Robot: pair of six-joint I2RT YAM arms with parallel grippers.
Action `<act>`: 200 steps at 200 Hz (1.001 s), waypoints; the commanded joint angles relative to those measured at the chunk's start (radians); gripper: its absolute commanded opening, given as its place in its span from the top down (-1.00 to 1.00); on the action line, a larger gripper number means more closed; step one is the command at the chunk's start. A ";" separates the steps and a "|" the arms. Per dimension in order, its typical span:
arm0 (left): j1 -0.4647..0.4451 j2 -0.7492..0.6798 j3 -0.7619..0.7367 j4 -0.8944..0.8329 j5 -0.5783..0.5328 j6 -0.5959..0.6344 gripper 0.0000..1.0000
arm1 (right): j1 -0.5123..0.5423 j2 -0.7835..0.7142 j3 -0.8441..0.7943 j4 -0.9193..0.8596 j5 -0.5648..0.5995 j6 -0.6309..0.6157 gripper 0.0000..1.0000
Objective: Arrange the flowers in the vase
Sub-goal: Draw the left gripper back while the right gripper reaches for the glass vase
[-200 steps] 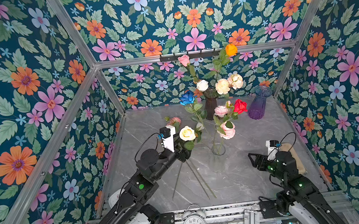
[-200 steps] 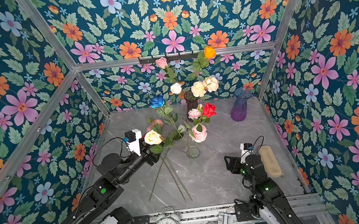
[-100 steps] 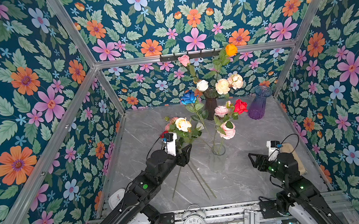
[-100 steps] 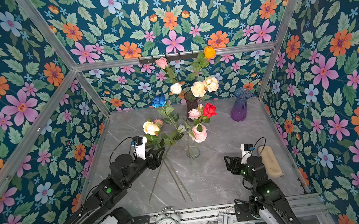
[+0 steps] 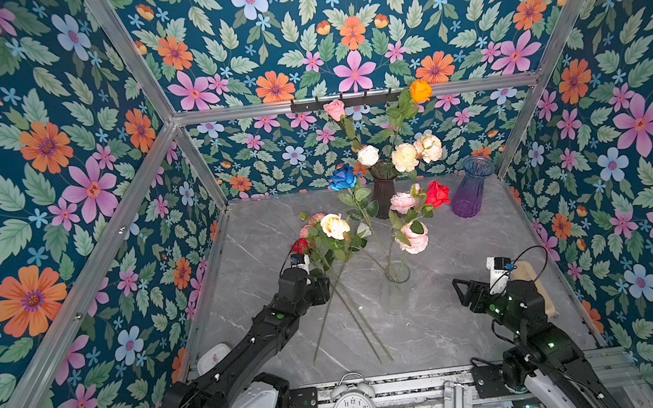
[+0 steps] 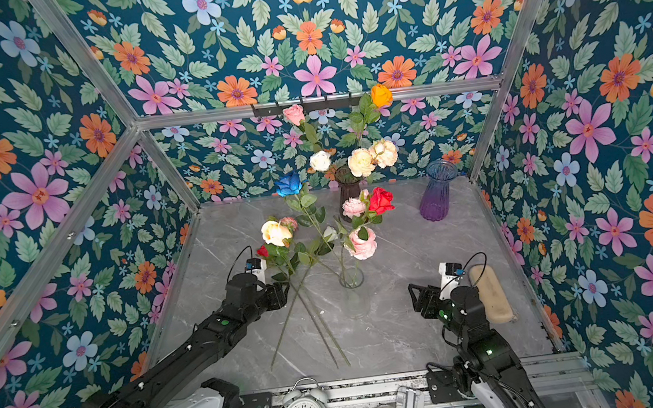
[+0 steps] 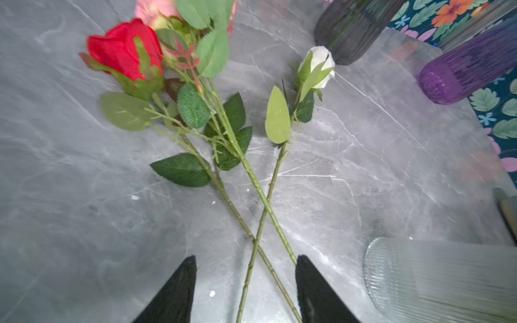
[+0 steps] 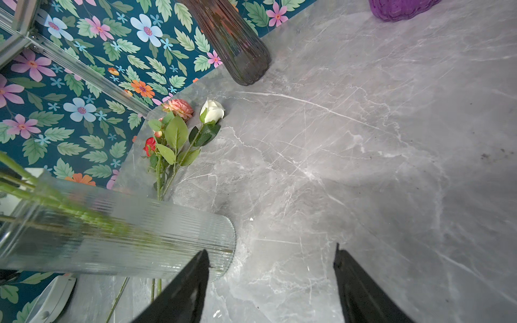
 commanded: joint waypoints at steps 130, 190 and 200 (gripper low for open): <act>0.033 -0.010 -0.004 0.073 0.072 0.065 -0.17 | 0.250 0.130 0.050 0.089 -0.005 -0.151 -0.99; -0.041 -0.367 -0.036 -0.015 0.039 -0.048 -0.30 | 0.604 0.401 0.249 0.101 0.341 -0.163 -0.99; -0.042 -0.415 -0.069 0.005 0.016 -0.079 -0.31 | 0.604 0.446 0.278 0.117 0.347 -0.159 -0.99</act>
